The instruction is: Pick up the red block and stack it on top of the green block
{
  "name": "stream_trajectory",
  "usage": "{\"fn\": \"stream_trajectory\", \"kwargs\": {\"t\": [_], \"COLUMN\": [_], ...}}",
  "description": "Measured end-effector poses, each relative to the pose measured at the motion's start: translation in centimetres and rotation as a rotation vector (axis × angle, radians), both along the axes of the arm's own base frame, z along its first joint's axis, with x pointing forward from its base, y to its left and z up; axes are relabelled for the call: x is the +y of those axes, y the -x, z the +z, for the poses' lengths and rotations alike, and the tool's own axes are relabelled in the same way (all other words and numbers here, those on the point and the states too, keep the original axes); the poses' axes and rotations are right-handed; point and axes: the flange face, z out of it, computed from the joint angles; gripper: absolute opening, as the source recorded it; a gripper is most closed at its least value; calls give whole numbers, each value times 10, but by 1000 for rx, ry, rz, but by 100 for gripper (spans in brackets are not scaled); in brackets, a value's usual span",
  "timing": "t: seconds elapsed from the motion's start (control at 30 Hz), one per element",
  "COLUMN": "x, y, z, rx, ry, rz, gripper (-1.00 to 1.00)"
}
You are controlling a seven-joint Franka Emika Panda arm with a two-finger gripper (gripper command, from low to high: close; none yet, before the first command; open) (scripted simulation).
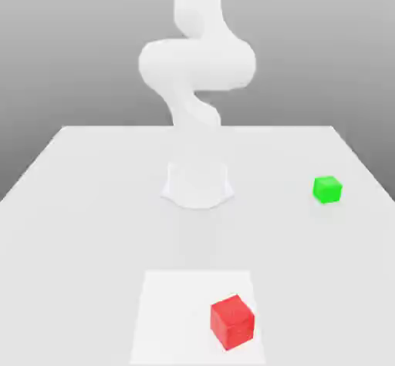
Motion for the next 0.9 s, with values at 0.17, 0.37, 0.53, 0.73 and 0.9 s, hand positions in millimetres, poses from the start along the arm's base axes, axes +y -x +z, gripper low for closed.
{"fn": "stream_trajectory", "kwargs": {"t": [0.17, 0.37, 0.53, 0.73, 0.9], "x": [5, -3, -9, -3, 15], "y": [-59, -99, -108, -96, -80], "z": [-95, -215, -309, -399, -446], "rx": [238, 525, 719, 833, 796], "ry": [299, 521, 607, 623, 603], "rz": [149, 415, 706, 1111, 1460], "gripper": [0, 0, 0, 0, 0]}}
